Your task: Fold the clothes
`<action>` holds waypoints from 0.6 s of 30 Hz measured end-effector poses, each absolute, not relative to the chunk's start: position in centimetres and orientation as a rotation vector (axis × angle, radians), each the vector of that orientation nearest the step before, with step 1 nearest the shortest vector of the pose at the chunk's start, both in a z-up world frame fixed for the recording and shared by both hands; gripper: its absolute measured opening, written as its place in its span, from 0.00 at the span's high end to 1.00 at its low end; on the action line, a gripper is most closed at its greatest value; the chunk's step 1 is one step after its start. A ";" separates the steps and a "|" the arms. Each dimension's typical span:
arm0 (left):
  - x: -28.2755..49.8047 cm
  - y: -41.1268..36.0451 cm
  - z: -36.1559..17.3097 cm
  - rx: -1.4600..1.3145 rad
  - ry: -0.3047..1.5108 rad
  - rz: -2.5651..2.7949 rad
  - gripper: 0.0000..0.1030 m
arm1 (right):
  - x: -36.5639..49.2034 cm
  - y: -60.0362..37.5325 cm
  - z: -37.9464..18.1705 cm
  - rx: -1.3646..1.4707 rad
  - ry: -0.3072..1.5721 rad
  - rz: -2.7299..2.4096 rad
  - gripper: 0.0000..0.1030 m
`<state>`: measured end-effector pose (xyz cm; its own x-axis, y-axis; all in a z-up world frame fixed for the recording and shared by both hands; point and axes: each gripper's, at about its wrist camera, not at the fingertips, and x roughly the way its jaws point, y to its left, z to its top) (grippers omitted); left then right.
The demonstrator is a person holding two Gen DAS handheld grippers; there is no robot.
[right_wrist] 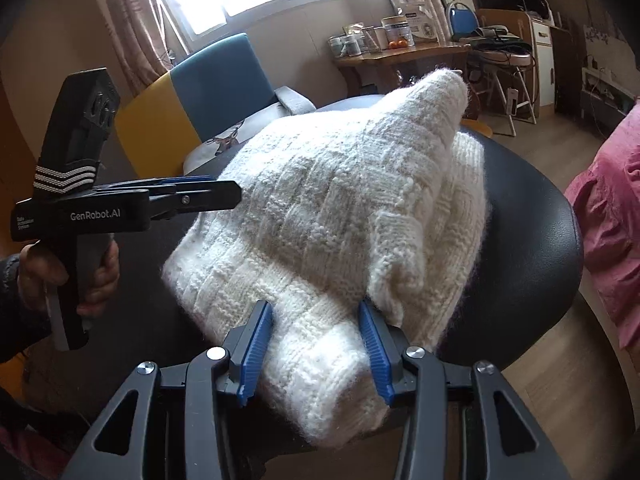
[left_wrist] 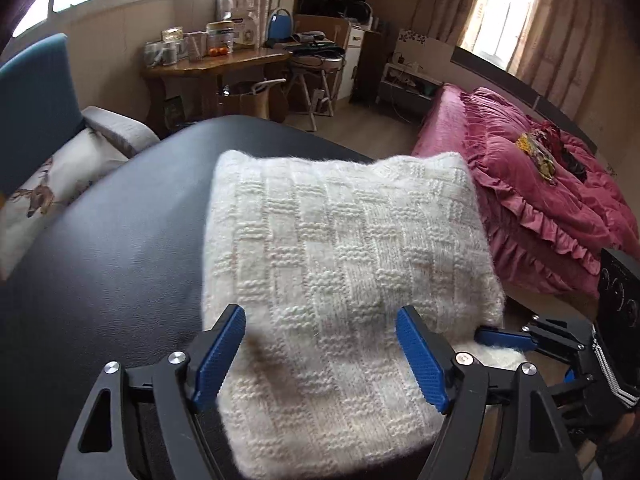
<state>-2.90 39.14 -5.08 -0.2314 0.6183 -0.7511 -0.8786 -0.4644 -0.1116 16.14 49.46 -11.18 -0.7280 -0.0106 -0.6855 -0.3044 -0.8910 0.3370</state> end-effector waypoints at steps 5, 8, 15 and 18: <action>-1.9 35.6 -1.2 -0.864 0.388 2.037 0.06 | 17.5 47.7 -8.3 -0.959 0.749 2.622 0.50; -1.2 33.3 1.1 -0.819 0.366 2.141 0.00 | 17.3 46.0 -5.9 -0.867 0.784 2.627 0.48; 1.3 28.4 5.6 -0.708 0.333 2.266 0.00 | 16.0 42.6 -1.5 -0.799 0.615 2.551 0.47; 2.8 26.9 7.0 -0.652 0.323 2.258 0.00 | 15.7 41.6 0.2 -0.746 0.541 2.489 0.47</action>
